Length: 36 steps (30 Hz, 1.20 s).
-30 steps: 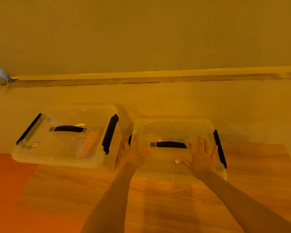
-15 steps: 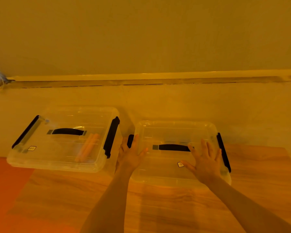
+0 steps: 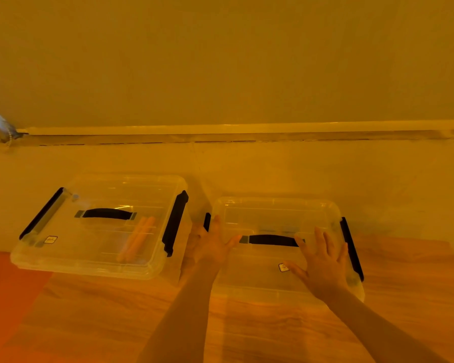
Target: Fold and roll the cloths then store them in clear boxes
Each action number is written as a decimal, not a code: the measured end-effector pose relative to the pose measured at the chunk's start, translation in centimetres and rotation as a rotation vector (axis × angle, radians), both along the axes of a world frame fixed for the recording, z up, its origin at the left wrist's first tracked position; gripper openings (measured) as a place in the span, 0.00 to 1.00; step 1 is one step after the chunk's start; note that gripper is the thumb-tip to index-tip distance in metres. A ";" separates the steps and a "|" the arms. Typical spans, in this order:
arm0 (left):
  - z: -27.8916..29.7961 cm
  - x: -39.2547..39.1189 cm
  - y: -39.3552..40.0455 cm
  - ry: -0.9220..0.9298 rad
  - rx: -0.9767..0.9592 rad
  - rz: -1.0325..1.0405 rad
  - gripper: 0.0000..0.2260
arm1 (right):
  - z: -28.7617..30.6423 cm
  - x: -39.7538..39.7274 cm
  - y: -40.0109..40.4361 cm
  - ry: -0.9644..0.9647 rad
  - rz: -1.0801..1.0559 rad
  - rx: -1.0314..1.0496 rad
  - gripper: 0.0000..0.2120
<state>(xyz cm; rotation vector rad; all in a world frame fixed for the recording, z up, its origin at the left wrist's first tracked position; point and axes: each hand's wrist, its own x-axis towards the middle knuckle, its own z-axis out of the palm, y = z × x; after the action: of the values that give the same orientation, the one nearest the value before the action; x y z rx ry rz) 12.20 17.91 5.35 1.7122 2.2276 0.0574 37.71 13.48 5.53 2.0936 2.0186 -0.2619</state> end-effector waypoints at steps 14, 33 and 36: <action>1.5 1.9 -0.2 0.129 -0.074 0.027 0.40 | -0.3 -0.3 0.2 0.057 -0.007 -0.050 0.38; 4.0 2.6 -0.9 0.142 -0.102 -0.058 0.32 | -0.3 0.3 -0.2 0.021 -0.002 0.051 0.44; 4.8 2.9 -1.1 0.119 -0.055 -0.078 0.31 | 0.6 0.3 -0.2 0.056 0.026 0.046 0.49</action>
<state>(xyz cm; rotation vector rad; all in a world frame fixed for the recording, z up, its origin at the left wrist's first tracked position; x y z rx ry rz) 15.06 16.76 10.17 1.8142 2.2205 -0.1252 38.04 13.30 6.12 2.1080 2.1013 -0.2758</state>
